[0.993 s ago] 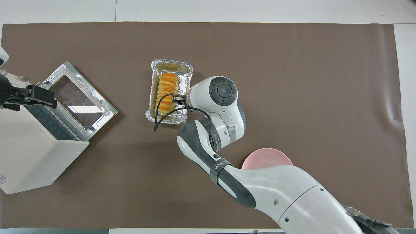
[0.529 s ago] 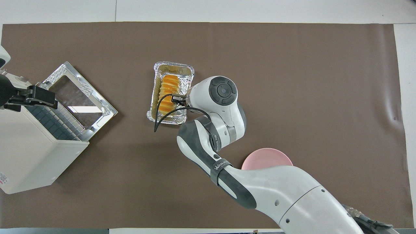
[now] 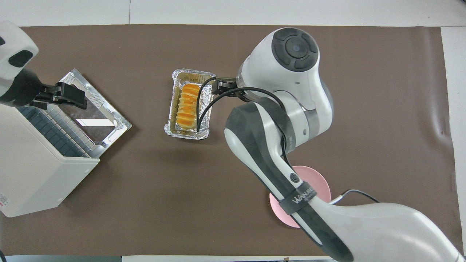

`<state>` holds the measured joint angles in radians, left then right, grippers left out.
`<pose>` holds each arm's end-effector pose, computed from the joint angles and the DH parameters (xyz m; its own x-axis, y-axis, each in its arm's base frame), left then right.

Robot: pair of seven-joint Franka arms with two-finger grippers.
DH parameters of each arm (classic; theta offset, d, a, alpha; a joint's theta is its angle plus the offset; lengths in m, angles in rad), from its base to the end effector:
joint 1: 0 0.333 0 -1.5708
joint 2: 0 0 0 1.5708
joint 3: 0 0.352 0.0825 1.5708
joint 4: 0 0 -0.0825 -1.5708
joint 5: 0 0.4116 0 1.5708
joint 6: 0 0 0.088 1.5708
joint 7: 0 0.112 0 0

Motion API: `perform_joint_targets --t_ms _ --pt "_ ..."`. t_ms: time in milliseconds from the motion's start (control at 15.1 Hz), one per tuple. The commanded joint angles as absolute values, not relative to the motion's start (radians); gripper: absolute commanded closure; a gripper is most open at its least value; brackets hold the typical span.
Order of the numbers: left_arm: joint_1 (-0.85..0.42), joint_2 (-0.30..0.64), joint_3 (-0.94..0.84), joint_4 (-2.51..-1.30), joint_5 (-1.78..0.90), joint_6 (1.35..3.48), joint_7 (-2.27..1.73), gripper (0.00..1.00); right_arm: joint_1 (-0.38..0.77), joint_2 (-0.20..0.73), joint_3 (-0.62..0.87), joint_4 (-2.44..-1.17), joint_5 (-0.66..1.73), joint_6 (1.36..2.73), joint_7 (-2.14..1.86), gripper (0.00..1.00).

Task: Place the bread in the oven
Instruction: 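Grasp the foil tray with the left gripper while the right gripper withdraws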

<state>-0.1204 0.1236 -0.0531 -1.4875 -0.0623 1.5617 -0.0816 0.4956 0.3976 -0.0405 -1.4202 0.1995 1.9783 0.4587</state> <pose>0.6120 -0.1122 0.6221 0.9942 -0.0922 -0.0546 -0.0886 -0.9940 0.0645 0.6535 0.3405 0.5097 0.9957 -0.0703 0.0595 -0.0551 -0.9724 -0.2266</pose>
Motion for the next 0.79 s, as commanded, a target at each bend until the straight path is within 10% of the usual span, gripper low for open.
perform_joint_targets --t_ms 0,728 --pt "-0.265 0.37 -0.043 -1.258 -0.075 1.571 -0.228 0.0 0.398 0.244 -0.032 -1.59 0.164 1.967 0.286 0.0" --pt "-0.502 0.603 -0.041 -1.377 0.044 1.942 -0.402 0.0 0.196 -0.09 -0.031 -1.815 0.061 1.723 0.014 0.0"
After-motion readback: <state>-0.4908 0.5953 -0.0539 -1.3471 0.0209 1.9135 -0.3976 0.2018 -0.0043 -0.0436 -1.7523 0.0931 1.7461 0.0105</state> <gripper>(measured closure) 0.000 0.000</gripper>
